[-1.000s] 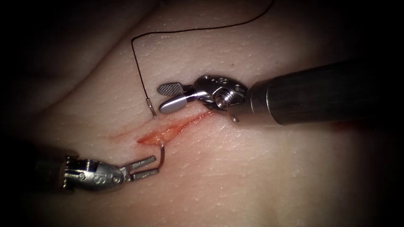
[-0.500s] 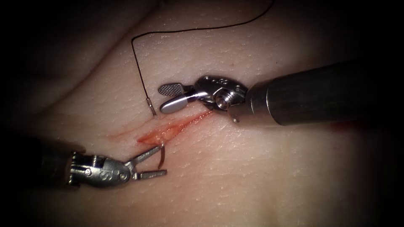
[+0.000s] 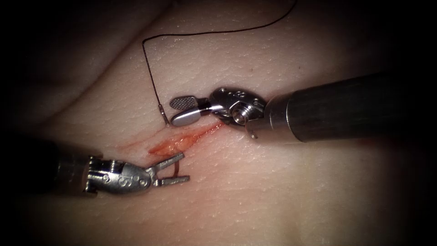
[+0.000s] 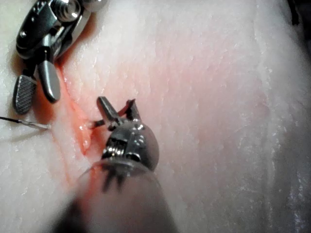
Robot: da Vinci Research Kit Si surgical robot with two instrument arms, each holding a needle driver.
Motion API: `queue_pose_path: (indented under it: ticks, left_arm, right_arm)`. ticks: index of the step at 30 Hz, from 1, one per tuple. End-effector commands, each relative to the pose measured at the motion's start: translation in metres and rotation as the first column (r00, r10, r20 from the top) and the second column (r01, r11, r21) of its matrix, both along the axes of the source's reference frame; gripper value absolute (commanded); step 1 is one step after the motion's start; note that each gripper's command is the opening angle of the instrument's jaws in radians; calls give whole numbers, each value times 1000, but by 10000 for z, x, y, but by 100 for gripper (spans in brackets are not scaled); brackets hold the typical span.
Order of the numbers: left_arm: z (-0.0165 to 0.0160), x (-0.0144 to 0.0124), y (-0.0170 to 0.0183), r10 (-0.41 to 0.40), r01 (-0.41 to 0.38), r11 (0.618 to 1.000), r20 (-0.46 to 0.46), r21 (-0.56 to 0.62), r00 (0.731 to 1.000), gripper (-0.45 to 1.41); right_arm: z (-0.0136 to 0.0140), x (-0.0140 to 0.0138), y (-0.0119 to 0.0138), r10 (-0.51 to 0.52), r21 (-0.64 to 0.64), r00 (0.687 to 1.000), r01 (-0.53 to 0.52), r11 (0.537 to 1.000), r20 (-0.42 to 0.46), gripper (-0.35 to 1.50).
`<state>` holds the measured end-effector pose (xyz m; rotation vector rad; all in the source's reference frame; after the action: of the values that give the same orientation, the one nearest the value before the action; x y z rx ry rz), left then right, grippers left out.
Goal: Wound Closure
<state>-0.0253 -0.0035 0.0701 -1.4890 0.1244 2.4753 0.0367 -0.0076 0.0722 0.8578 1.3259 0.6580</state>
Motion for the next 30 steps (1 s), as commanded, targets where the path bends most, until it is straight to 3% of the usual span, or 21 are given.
queue_pose_path:
  ticks: [1,3,4,5,6,14,16,17,19,20,21,22,25,30]
  left_arm:
    - [6,-5,-6,5,-5,1000,5,2,1000,14]
    - [6,-5,-5,9,-9,1000,11,3,1000,4]
    - [7,-5,-5,3,-4,1000,27,29,1000,-21]
    - [7,-5,-5,3,-4,1000,27,29,1000,-21]
    - [6,-5,-6,-15,12,998,42,63,999,-45]
    - [-7,-10,-12,-40,-16,953,178,303,983,-45]
    - [-18,-12,-11,-84,-32,902,247,431,965,-45]
    - [-18,-12,-11,-84,-32,902,247,431,965,-45]
    - [-29,-11,-10,-111,-71,839,297,540,948,-45]
    - [-29,-11,-10,-111,-71,839,297,540,948,-45]
    - [-35,-11,-8,-127,-90,810,322,580,938,-45]
    - [-35,-11,-8,-127,-90,810,322,580,938,-45]
    - [-47,-10,-5,-158,-125,753,362,646,919,-45]
    - [-64,-10,-8,-175,-162,724,405,671,897,-45]
  right_arm:
    - [5,5,-6,0,2,1000,0,1000,-4,36]
    - [4,5,-6,-1,2,1000,1,1000,-4,34]
    - [4,4,-6,0,2,1000,0,1000,-7,32]
    - [4,4,-6,0,2,1000,0,1000,-7,32]
    - [4,3,-6,0,2,1000,0,1000,-7,32]
    - [4,-2,-7,0,3,1000,0,1000,-13,27]
    - [4,-3,-8,1,4,1000,-1,1000,-15,27]
    - [4,-3,-8,1,4,1000,-1,1000,-15,27]
    - [3,-4,-8,1,5,1000,-1,1000,-20,25]
    - [3,-4,-8,1,5,1000,-1,1000,-20,25]
    - [3,-5,-8,0,5,1000,0,1000,-20,24]
    - [3,-5,-8,0,5,1000,0,1000,-20,24]
    - [3,-6,-8,-1,5,1000,2,1000,-21,22]
    - [3,-7,-9,-2,4,1000,2,1000,-21,19]
